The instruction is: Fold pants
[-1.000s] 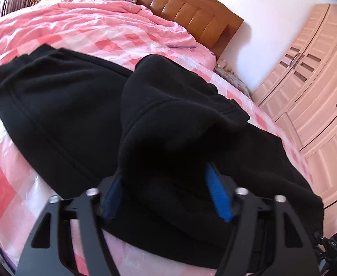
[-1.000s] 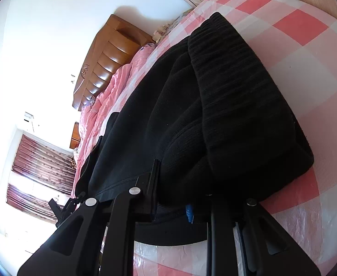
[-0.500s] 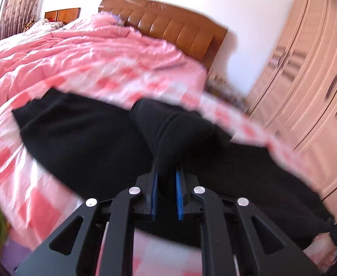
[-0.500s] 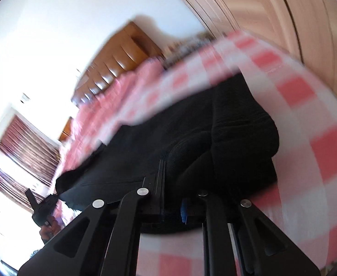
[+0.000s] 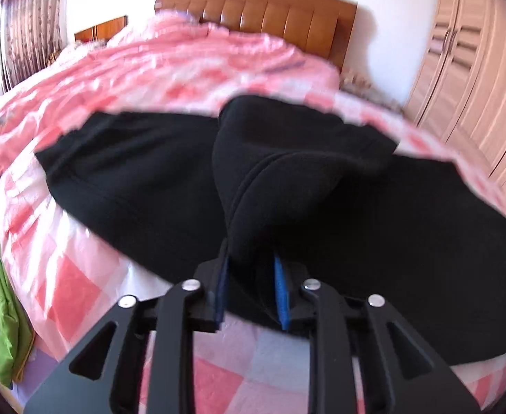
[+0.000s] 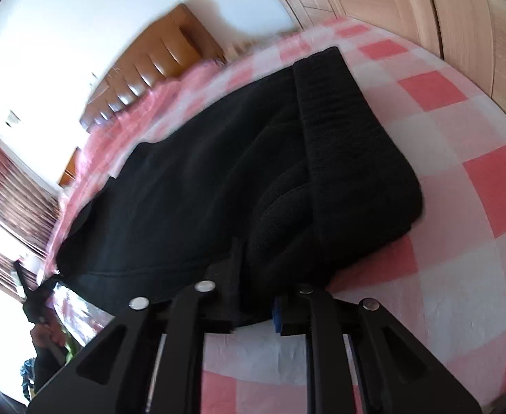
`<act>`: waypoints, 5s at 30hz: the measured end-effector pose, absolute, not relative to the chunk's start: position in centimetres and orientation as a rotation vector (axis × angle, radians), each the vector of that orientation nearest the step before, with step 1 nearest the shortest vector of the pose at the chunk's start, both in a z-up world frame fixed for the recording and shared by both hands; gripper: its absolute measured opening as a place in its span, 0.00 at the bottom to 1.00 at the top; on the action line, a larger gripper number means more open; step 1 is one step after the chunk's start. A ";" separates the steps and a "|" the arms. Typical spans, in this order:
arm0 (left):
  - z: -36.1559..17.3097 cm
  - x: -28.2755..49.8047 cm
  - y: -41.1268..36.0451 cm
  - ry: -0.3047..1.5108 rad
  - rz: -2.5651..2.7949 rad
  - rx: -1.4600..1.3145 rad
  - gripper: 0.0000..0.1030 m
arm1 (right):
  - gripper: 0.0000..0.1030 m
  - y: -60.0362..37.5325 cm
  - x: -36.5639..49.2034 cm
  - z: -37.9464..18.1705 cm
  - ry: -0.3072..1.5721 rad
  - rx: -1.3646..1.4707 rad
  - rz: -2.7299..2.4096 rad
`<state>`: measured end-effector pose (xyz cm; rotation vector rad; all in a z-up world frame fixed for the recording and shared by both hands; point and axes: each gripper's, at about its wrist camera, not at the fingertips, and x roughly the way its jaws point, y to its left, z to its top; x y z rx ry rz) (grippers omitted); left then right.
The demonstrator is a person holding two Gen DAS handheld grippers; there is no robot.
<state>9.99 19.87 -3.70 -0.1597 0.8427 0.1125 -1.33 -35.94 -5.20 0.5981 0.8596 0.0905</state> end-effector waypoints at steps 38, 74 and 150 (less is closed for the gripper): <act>-3.6 26.0 2.8 0.919 0.087 0.545 0.99 | 0.96 -17.0 12.1 -0.9 0.803 -0.166 0.063; -5.7 11.8 44.7 0.693 0.233 -0.639 0.67 | 0.96 -16.6 15.3 -5.2 0.977 -0.075 0.107; -4.7 14.7 47.1 0.790 0.407 -0.552 0.16 | 0.96 -21.7 13.7 -4.7 0.999 -0.041 0.099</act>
